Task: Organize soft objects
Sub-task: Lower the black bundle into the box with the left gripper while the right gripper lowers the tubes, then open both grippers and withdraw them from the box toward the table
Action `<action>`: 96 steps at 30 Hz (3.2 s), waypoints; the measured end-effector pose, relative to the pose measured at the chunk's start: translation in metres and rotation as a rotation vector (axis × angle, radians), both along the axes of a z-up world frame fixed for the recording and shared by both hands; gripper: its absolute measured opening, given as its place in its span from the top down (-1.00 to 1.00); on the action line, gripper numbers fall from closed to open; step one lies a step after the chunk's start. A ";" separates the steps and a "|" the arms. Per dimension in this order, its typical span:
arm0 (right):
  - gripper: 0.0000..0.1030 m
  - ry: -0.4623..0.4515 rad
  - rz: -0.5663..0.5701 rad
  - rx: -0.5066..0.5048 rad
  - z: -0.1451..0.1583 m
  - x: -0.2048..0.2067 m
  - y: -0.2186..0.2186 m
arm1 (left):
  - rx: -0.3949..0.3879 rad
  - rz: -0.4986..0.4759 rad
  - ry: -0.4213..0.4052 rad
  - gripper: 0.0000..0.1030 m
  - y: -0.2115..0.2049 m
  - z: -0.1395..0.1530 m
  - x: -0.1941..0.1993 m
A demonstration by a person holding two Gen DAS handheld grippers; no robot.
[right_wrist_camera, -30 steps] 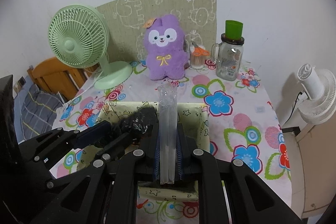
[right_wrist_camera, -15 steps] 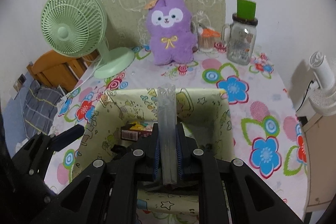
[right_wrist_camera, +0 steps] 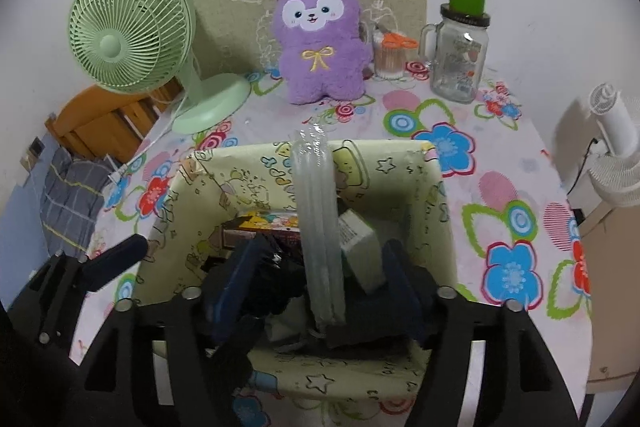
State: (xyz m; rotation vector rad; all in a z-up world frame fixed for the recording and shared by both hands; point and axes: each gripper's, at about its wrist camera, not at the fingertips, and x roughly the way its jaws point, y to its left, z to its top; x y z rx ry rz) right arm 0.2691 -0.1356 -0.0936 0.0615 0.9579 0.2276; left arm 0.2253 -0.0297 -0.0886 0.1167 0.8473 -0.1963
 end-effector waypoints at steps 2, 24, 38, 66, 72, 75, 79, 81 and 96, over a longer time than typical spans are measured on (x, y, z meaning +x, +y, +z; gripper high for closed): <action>-0.48 -0.002 -0.001 -0.028 0.001 -0.004 0.000 | 0.000 0.001 -0.003 -0.82 0.000 0.002 -0.002; -0.54 -0.077 -0.041 -0.043 0.033 -0.054 -0.014 | 0.004 -0.023 -0.077 -0.87 -0.008 0.032 -0.049; -0.66 -0.167 -0.069 -0.058 0.052 -0.096 -0.023 | 0.003 -0.040 -0.090 -0.89 -0.017 0.040 -0.078; -0.83 -0.269 -0.048 -0.099 0.071 -0.165 -0.018 | -0.009 -0.044 -0.127 -0.90 -0.017 0.049 -0.134; -0.83 -0.276 -0.043 -0.085 0.070 -0.176 -0.020 | -0.015 -0.048 -0.124 -0.90 -0.015 0.046 -0.145; -0.83 -0.277 -0.037 -0.086 0.068 -0.181 -0.021 | -0.027 -0.055 -0.119 -0.90 -0.014 0.043 -0.149; -0.83 -0.276 -0.027 -0.083 0.064 -0.187 -0.022 | -0.041 -0.063 -0.100 -0.90 -0.015 0.035 -0.152; -0.83 -0.271 -0.022 -0.079 0.061 -0.190 -0.022 | -0.048 -0.064 -0.091 -0.90 -0.014 0.031 -0.153; -0.83 -0.258 0.017 -0.089 0.027 -0.205 -0.023 | -0.069 -0.067 -0.042 -0.89 -0.016 -0.005 -0.164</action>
